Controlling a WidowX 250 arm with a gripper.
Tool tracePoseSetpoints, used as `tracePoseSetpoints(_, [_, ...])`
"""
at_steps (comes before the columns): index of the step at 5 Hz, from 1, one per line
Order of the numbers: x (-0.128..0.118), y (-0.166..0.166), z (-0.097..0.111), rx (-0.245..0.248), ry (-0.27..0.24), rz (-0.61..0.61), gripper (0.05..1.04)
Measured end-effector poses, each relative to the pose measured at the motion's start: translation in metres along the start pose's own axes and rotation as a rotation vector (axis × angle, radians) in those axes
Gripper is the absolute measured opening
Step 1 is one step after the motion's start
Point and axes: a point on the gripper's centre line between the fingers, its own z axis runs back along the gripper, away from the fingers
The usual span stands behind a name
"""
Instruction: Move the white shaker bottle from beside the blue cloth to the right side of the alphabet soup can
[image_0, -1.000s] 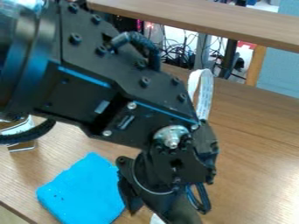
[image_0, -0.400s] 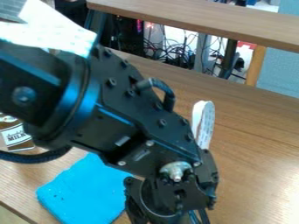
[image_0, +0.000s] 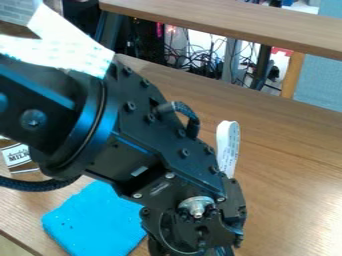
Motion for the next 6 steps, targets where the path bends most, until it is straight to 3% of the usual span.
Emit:
tracePoseSetpoints(2, [0.01, -0.01, 0.031, -0.047, -0.056, -0.011, 0.666])
tracePoseSetpoints(3, [0.024, -0.015, 0.055, -0.105, -0.091, -0.026, 0.666])
tracePoseSetpoints(4, [0.052, 0.006, 0.068, -0.152, -0.123, 0.037, 0.666])
tracePoseSetpoints(5, [0.083, 0.041, 0.071, -0.166, -0.14, 0.101, 0.666])
tracePoseSetpoints(6, [0.106, 0.075, 0.052, -0.167, -0.104, 0.154, 0.666])
